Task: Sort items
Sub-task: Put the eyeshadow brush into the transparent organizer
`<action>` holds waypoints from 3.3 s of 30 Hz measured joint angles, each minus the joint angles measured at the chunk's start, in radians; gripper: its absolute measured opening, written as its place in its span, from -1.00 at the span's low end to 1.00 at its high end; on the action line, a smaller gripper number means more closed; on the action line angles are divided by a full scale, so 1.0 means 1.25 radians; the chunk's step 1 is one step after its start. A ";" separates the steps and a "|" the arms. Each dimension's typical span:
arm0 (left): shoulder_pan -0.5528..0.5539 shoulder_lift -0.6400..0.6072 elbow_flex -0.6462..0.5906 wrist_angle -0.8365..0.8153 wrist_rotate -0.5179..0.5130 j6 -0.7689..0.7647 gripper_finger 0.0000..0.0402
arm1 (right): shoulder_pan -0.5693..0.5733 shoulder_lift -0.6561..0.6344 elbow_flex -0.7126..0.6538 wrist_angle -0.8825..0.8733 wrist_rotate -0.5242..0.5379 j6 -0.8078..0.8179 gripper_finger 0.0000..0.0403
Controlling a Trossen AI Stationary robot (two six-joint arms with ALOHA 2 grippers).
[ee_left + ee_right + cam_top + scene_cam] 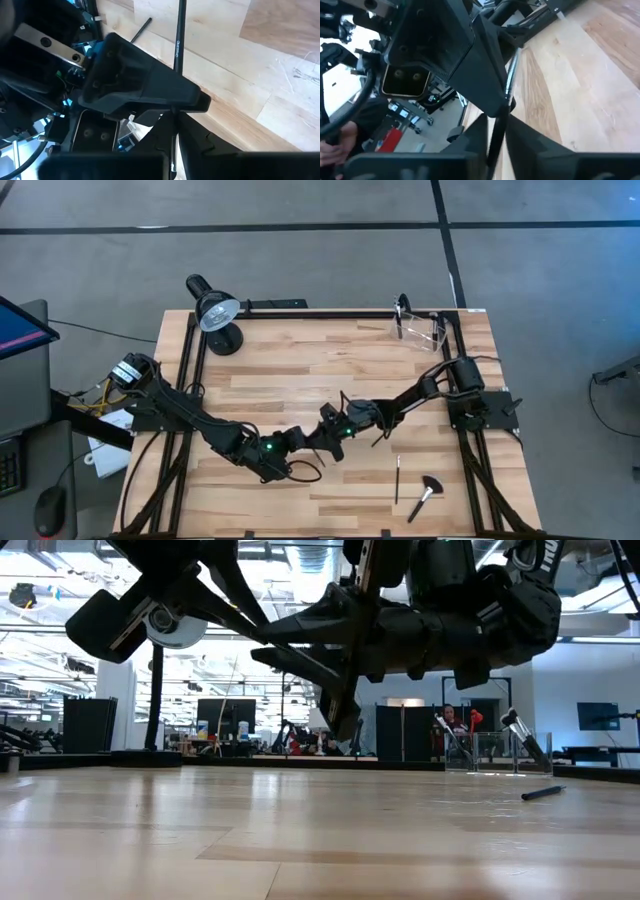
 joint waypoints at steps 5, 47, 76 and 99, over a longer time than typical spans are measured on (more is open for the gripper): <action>-0.001 0.000 0.000 0.005 0.005 -0.002 -0.93 | 0.000 0.000 0.000 -0.006 -0.010 -0.038 -0.94; 0.261 -0.001 -0.260 1.028 0.387 -0.837 -0.59 | -0.236 -0.611 -0.456 -0.130 0.692 -0.480 -0.93; 0.342 -0.001 -0.305 1.106 0.461 -0.902 -0.59 | -0.705 -0.654 -0.593 0.177 0.434 -0.625 -0.96; 0.352 0.000 -0.339 1.043 0.460 -0.923 -0.59 | -0.828 -0.323 -0.447 0.285 0.398 -0.596 -0.97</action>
